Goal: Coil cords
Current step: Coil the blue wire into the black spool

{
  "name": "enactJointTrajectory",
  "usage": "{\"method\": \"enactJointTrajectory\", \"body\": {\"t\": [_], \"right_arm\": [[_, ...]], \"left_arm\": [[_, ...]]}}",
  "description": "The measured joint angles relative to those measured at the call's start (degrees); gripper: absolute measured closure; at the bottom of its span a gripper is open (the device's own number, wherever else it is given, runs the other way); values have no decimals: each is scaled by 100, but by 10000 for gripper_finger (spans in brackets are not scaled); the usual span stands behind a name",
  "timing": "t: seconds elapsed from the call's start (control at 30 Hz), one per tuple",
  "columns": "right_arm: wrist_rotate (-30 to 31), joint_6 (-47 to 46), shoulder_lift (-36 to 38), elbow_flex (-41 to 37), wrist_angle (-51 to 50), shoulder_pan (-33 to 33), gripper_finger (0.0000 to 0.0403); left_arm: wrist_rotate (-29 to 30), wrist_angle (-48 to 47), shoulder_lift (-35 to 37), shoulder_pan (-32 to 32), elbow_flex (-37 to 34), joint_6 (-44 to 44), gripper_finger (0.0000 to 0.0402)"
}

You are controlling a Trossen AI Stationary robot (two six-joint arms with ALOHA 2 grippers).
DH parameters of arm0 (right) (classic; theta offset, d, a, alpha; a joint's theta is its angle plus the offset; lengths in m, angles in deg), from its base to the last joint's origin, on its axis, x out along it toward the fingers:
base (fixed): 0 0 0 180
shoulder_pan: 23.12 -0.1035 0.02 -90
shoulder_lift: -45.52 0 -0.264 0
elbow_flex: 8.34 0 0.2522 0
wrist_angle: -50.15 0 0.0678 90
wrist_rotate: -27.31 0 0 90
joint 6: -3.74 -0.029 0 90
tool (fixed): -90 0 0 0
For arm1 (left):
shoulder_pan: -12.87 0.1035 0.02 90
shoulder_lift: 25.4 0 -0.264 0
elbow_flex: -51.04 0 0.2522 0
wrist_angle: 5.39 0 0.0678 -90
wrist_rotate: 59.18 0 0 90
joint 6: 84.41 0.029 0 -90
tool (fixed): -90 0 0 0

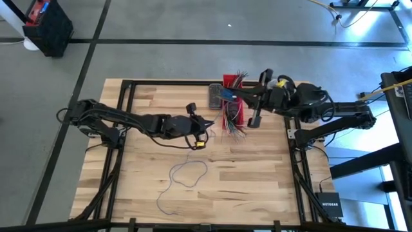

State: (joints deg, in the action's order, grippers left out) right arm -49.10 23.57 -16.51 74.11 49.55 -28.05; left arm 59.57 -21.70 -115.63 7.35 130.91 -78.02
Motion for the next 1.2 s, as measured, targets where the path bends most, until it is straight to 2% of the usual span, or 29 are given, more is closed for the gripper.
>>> {"method": "enactJointTrajectory", "body": {"t": [0.13, 0.3, 0.47, 0.63, 0.87, 0.97, 1.1, 1.2], "right_arm": [[-124, -172, 120, 9, -644, 0, 395], [-216, -314, 84, 55, -1908, 0, 395], [-176, -308, -188, -168, -2644, 0, 395], [0, -208, -303, -476, -2715, 7, 395], [590, -135, -570, -724, -2654, 9, 395], [966, -98, -806, -741, -2688, 9, 395], [1079, 7, -1175, -743, -2544, 9, 395], [1515, 14, -1524, -743, -2270, 7, 395]], "left_arm": [[226, -250, 5, 0, -6, 6, 396], [855, -924, 157, 2, -47, 25, 396], [907, -1110, 592, 59, -38, -42, 396], [885, -1445, 1077, 140, -32, -141, 396], [303, -1803, 1492, 197, -22, -459, 396], [21, -1735, 1515, 192, -14, -486, 396], [-303, -1556, 1513, 188, -13, -630, 396], [-477, -1303, 1513, 177, -13, -711, 396]]}}
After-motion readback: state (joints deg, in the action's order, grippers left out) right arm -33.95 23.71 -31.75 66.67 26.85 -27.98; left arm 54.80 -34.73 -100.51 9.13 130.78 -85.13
